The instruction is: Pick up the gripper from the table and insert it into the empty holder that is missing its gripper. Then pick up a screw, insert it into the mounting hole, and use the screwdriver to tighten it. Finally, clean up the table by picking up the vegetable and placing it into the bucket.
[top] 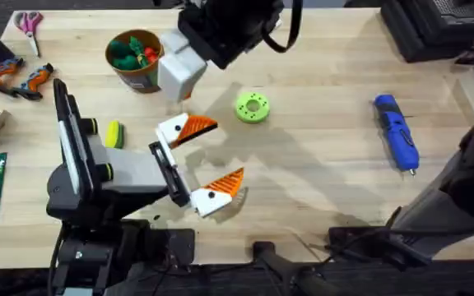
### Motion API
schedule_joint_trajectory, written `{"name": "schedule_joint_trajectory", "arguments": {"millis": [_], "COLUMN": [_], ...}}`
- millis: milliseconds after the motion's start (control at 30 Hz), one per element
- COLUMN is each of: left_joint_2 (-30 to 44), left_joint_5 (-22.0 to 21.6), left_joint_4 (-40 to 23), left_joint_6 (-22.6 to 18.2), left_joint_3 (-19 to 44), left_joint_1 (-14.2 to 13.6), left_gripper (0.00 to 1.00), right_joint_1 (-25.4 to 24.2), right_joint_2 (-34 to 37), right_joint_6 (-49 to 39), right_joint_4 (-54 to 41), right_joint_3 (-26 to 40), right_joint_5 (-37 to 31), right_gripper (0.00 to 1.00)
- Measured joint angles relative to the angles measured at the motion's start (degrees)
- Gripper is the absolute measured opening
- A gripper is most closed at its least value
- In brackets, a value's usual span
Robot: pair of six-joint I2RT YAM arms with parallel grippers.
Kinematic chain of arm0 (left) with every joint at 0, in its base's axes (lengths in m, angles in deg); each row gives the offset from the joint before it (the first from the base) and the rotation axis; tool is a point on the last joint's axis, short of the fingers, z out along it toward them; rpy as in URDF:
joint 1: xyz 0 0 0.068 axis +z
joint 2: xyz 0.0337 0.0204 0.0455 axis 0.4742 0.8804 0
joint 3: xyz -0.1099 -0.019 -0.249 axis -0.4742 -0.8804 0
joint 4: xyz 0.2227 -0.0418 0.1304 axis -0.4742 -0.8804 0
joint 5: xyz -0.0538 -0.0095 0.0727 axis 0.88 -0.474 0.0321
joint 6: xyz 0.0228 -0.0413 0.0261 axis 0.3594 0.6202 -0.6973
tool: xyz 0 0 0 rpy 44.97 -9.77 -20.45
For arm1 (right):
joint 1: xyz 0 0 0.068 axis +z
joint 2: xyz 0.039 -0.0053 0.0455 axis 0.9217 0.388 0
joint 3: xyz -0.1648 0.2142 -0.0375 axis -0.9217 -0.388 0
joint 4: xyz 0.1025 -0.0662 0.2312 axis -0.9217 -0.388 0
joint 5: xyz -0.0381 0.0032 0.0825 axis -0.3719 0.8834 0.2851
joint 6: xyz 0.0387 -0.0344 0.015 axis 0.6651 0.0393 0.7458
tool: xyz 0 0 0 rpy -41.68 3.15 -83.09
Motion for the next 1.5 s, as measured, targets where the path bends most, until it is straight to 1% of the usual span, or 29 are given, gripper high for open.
{"name": "schedule_joint_trajectory", "arguments": {"millis": [100, 133, 200, 233, 267, 300, 333, 400, 667, 767, 833, 900, 967, 1133, 1233, 1300, 1400, 1500], "left_joint_2": [0.0, 0.0, 0.0, 0.0, 0.0, 0.0, 0.0, 0.0, 0.0, 0.0, 0.0, 0.0, 0.0, 0.0, 0.0, 0.0, 0.0, 0.0], "left_joint_5": [0.0, 0.0, 0.0, 0.0, 0.0, 0.0, 0.0, 0.0, 0.0, 0.0, 0.0, 0.0, 0.0, 0.0, 0.0, 0.0, 0.0, 0.0], "left_joint_4": [0.0, 0.0, 0.0, 0.0, 0.0, 0.0, 0.0, 0.0, 0.0, 0.0, 0.0, 0.0, 0.0, 0.0, 0.0, 0.0, 0.0, 0.0], "left_joint_6": [0.0, 0.1, 0.0, 0.0, -0.1, -0.2, -0.4, -0.4, -0.4, -0.4, -0.4, -0.4, -0.4, -0.4, -0.4, -0.4, -0.4, -0.4], "left_joint_3": [0.0, 0.0, 0.0, 0.0, 0.0, 0.0, 0.0, 0.0, 0.0, 0.0, 0.0, 0.0, 0.0, 0.0, 0.0, 0.0, 0.0, 0.0], "left_joint_1": [0.0, 0.0, 0.0, 0.0, 0.0, 0.0, 0.0, 0.0, 0.0, 0.0, 0.0, 0.0, 0.0, 0.0, 0.0, 0.0, 0.0, 0.0], "left_gripper": [0.982, 0.883, 0.546, 0.404, 0.234, 0.093, 0.024, 0.006, 0.005, 0.005, 0.005, 0.005, 0.005, 0.005, 0.005, 0.005, 0.005, 0.005], "right_joint_1": [0.0, 0.0, 0.0, 0.0, 0.0, 0.0, 0.0, 0.0, 0.0, 0.0, 0.0, 0.0, 0.0, -1.3, -5.2, -10.0, -20.0, -31.8], "right_joint_2": [0.0, 0.0, 0.0, 0.0, -0.2, -0.4, -0.7, -2.0, -9.8, -11.6, -12.8, -14.8, -17.6, -28.0, -35.1, -39.8, -45.4, -47.8], "right_joint_6": [-0.4, -0.6, -0.9, -0.9, -1.1, -1.1, -0.8, 0.2, 8.8, 12.2, 14.2, 16.1, 18.0, 21.4, 22.0, 21.3, 18.0, 12.0], "right_joint_4": [-1.2, -1.4, -1.7, -1.8, -1.8, -1.8, -1.8, -2.6, -10.3, -10.4, -10.4, -10.3, -9.1, 1.3, 5.4, 6.6, 6.8, 6.9], "right_joint_3": [0.0, 0.0, 0.0, 0.0, 0.0, 0.0, 0.0, 0.0, 0.0, -0.1, -1.8, -5.6, -12.0, -32.5, -42.0, -47.0, -52.6, -56.7], "right_joint_5": [0.0, 0.0, 0.0, 0.0, 0.0, 0.0, -0.2, -1.6, -10.9, -14.3, -16.4, -18.2, -19.8, -21.3, -20.9, -20.0, -17.3, -12.8], "right_gripper": [0.992, 0.992, 0.991, 0.991, 0.991, 0.992, 0.992, 0.991, 0.992, 0.991, 0.991, 0.991, 0.991, 0.991, 0.991, 0.992, 0.991, 0.991]}}
